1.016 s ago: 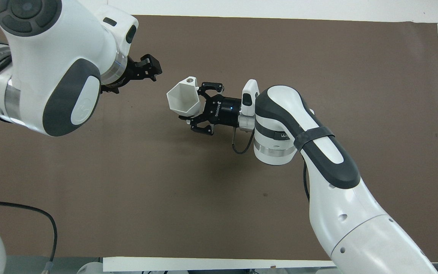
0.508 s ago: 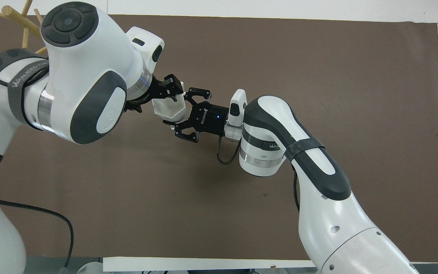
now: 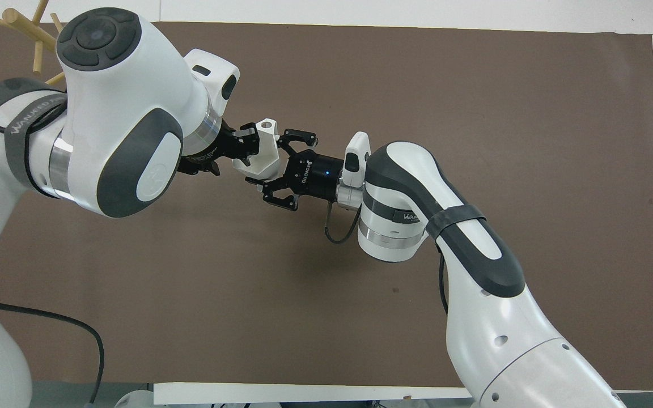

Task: Hang cup on rack
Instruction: 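Grasp the cup with the left gripper from the right gripper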

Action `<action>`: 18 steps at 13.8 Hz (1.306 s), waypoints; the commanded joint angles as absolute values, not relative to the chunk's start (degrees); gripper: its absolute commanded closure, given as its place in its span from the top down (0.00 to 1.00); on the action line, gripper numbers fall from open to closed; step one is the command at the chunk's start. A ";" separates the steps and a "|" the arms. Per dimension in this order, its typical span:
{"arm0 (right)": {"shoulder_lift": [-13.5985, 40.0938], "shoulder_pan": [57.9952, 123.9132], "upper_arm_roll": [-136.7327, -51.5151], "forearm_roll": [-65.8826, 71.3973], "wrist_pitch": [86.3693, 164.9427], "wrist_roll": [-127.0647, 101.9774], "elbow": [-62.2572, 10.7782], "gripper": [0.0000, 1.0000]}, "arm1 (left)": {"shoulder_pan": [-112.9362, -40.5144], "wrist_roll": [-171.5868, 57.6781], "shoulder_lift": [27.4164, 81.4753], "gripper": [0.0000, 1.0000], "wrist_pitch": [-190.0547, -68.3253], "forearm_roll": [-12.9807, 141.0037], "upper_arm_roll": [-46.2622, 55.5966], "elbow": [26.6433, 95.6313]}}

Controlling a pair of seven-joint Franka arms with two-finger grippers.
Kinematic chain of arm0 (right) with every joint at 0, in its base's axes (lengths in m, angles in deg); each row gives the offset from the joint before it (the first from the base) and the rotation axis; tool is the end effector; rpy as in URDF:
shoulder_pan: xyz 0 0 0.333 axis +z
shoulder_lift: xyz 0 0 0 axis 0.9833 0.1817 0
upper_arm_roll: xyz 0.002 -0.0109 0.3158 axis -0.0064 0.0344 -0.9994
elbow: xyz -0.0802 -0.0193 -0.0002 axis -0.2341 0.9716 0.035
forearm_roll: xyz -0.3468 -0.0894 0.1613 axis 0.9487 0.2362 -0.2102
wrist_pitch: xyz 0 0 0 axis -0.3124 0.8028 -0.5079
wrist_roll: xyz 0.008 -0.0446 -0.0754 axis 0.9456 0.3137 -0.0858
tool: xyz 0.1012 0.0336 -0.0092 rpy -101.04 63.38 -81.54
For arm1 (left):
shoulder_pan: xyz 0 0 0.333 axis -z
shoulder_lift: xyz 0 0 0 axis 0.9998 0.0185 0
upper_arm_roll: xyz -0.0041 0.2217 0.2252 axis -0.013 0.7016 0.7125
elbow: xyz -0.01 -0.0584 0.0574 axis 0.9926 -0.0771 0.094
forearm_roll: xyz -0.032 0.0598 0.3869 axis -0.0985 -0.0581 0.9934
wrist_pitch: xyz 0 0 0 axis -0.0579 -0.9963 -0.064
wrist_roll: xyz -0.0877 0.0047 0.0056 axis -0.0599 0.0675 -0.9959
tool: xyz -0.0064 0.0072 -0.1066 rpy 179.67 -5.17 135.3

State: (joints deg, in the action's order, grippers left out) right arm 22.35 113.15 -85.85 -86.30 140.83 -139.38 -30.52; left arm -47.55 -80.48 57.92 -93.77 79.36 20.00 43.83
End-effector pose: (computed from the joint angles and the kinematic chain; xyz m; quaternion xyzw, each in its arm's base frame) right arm 0.5395 0.3655 0.3016 -0.6356 -0.4389 -0.4955 0.3974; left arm 0.5365 -0.3282 0.4930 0.9926 0.1043 -0.0477 0.0389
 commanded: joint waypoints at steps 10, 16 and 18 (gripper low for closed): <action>21.81 113.37 -85.96 -88.03 143.15 -140.42 -30.71 0.63 | -47.28 -84.22 55.20 0.00 -100.23 78.78 20.44 48.62; 21.55 109.69 -85.87 -87.59 139.82 -140.69 -31.41 1.00 | -47.02 -90.55 54.76 0.00 -107.16 79.04 20.70 51.43; 21.03 105.74 -85.78 -84.28 136.22 -140.60 -32.63 1.00 | -48.33 -90.73 54.67 0.00 -109.27 79.22 20.88 51.69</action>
